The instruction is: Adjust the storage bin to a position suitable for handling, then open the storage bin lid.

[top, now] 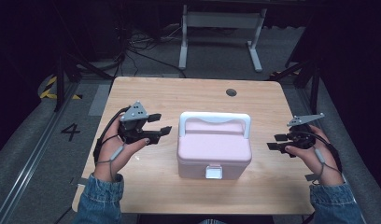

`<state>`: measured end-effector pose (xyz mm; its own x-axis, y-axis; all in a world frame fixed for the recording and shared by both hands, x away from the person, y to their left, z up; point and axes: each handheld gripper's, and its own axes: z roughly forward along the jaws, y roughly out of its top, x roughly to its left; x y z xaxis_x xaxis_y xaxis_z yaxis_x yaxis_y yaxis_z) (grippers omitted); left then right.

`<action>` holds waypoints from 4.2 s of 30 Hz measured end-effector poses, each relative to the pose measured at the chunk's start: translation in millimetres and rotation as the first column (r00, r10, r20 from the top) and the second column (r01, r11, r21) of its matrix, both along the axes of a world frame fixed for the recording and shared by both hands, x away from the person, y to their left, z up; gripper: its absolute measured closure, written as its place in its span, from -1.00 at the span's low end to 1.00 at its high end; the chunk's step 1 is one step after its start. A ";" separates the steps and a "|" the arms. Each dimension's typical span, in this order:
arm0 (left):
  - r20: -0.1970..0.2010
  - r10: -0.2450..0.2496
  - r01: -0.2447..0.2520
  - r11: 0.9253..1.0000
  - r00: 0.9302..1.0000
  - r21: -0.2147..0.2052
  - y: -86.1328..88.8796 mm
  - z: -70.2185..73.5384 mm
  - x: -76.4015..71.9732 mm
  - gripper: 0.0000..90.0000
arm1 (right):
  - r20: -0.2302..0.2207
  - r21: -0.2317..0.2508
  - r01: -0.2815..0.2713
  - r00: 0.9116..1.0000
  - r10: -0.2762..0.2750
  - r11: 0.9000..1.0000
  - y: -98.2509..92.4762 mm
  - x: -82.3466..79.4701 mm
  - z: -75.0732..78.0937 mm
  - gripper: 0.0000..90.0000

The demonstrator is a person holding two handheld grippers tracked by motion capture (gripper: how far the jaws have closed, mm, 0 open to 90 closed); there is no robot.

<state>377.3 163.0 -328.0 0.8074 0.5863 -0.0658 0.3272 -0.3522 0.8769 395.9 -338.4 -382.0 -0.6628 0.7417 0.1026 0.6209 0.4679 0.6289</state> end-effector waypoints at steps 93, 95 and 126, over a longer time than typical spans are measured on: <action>-0.087 -0.010 0.013 0.999 0.996 0.034 -69.4 30.9 62.8 0.31 | 0.214 0.309 -0.311 0.943 0.253 0.899 62.1 -37.3 47.2 1.00; -0.082 -0.011 0.014 0.999 0.997 0.029 -67.1 30.7 60.1 0.23 | 0.213 0.310 -0.309 0.944 0.251 0.899 62.2 -37.1 47.2 1.00; 0.015 -0.007 0.005 0.991 1.000 0.132 -11.1 9.2 -4.8 -0.04 | 0.249 0.355 -0.291 0.945 0.210 0.888 69.4 -36.4 54.6 1.00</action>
<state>372.5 151.9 -318.8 0.8112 0.5843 0.0242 0.3114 -0.4667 0.8278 359.5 -269.0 -327.5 -0.8576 0.4776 0.1907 0.3584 0.2891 0.8877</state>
